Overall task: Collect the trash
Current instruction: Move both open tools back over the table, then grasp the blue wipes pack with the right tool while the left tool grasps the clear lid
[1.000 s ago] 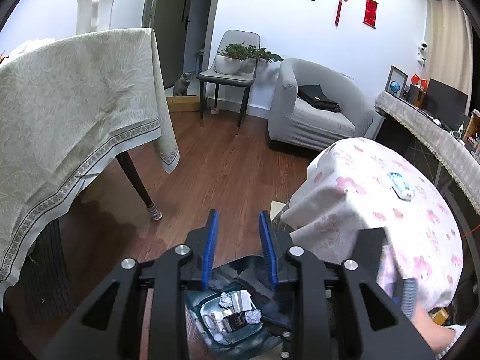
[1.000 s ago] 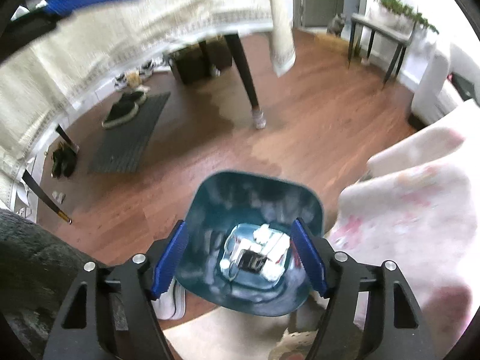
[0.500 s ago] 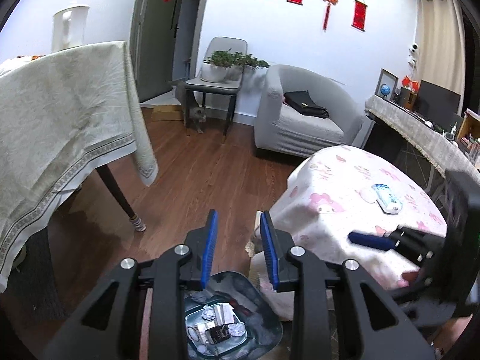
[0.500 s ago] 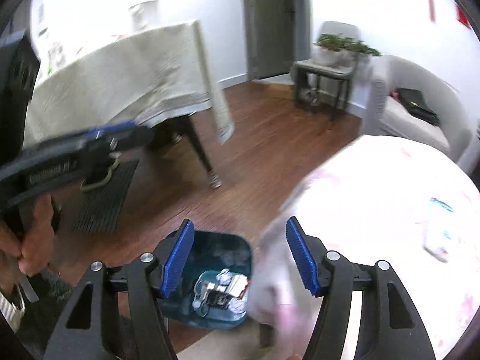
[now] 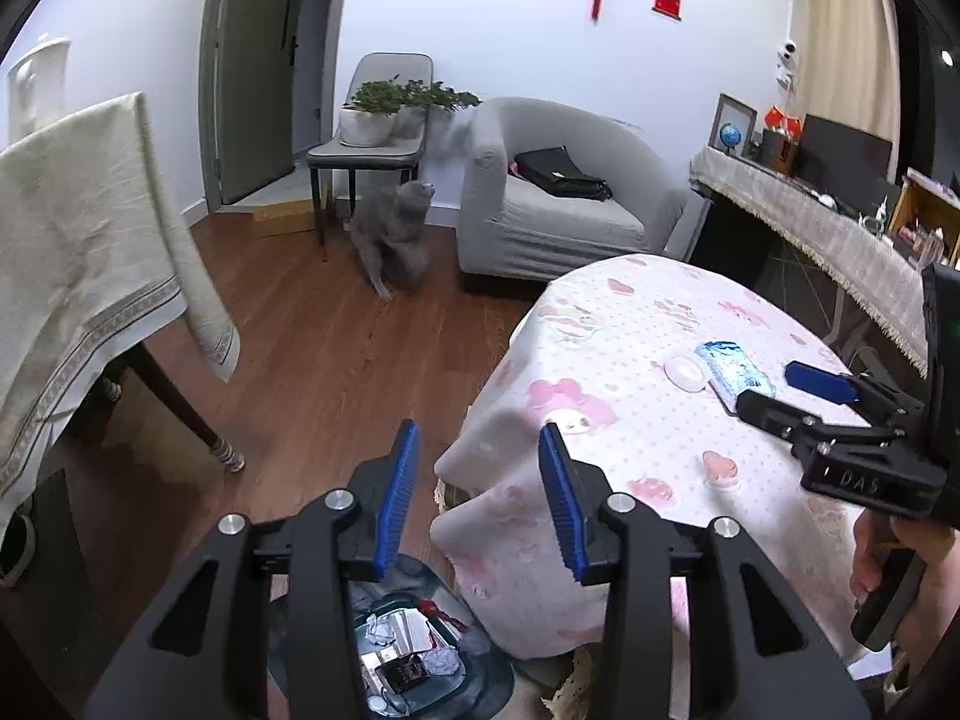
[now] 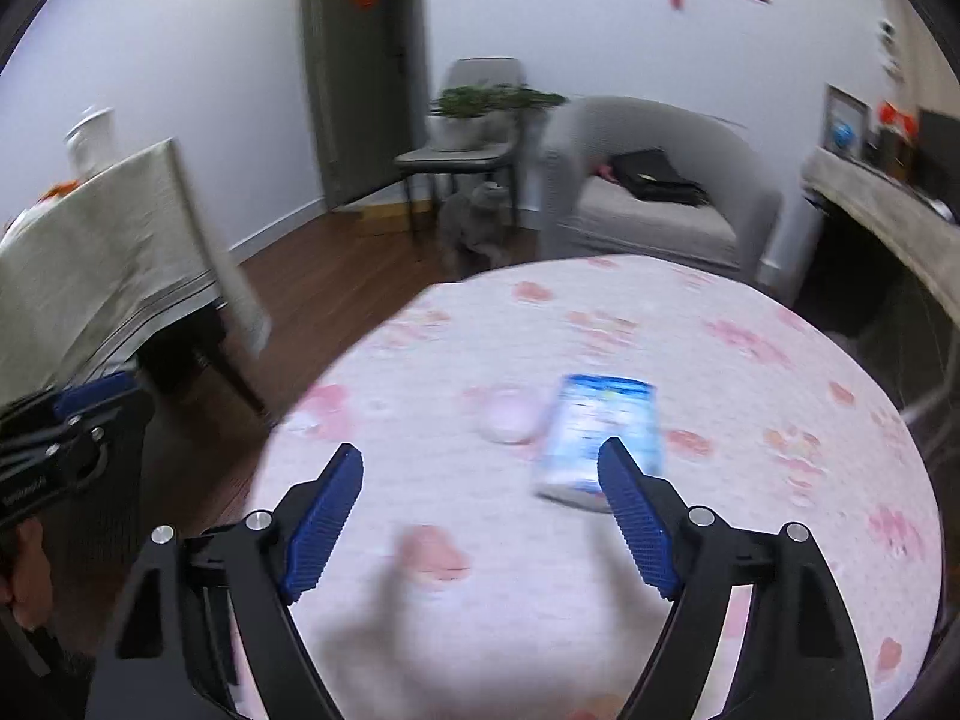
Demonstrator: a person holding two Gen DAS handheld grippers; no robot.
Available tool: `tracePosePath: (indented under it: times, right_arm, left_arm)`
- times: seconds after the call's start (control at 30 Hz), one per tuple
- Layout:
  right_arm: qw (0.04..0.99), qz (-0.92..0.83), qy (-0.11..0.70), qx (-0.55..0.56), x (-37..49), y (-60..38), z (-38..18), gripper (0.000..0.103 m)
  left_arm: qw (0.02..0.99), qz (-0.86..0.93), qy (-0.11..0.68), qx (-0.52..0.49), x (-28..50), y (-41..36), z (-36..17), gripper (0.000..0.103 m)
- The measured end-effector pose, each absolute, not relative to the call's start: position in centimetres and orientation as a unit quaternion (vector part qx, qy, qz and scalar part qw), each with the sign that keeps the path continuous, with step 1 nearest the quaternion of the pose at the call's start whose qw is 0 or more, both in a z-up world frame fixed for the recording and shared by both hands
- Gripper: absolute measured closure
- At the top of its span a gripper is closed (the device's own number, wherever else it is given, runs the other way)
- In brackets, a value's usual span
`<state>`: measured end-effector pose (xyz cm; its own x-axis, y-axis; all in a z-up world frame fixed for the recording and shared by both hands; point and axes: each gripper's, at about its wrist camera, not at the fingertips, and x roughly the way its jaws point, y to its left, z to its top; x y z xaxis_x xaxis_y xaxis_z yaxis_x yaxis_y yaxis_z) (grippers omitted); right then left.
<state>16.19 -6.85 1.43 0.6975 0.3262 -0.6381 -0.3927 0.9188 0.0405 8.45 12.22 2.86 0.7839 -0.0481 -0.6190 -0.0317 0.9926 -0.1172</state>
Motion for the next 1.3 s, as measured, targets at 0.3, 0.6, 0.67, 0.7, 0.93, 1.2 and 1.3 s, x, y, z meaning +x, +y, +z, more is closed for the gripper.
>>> tracePosePath:
  times: [0.3, 0.6, 0.67, 0.7, 0.93, 1.2, 1.3]
  right_arm:
    - [0.920, 0.137, 0.362, -0.065, 17.8, -9.4, -0.3, 0.017]
    - [0.906, 0.125, 0.401, -0.058, 20.1, -9.2, -1.6, 0.016]
    - [0.903, 0.119, 0.409, -0.052, 20.8, -9.5, -1.8, 0.016]
    - [0.902, 0.117, 0.413, -0.051, 21.0, -9.7, -1.9, 0.016]
    - [0.894, 0.117, 0.430, -0.048, 22.7, -10.1, -2.3, 0.016]
    - [0.890, 0.127, 0.434, -0.059, 24.6, -10.4, -2.3, 0.022]
    - [0.892, 0.130, 0.430, -0.059, 25.0, -11.1, -2.0, 0.045]
  left_arm:
    - [0.934, -0.034, 0.352, -0.043, 12.3, 9.0, 1.9, 0.049]
    - [0.924, -0.085, 0.372, -0.012, 16.5, 5.4, 1.0, 0.043]
    - [0.922, -0.092, 0.376, 0.000, 17.0, 4.9, 0.8, 0.042]
    - [0.921, -0.096, 0.378, 0.004, 17.2, 4.7, 0.7, 0.041]
    - [0.913, -0.125, 0.387, 0.019, 17.9, 2.5, 0.5, 0.037]
    - [0.903, -0.127, 0.410, 0.022, 19.9, 1.5, -0.1, 0.035]
    - [0.900, -0.129, 0.414, 0.035, 20.3, 0.8, -0.2, 0.035]
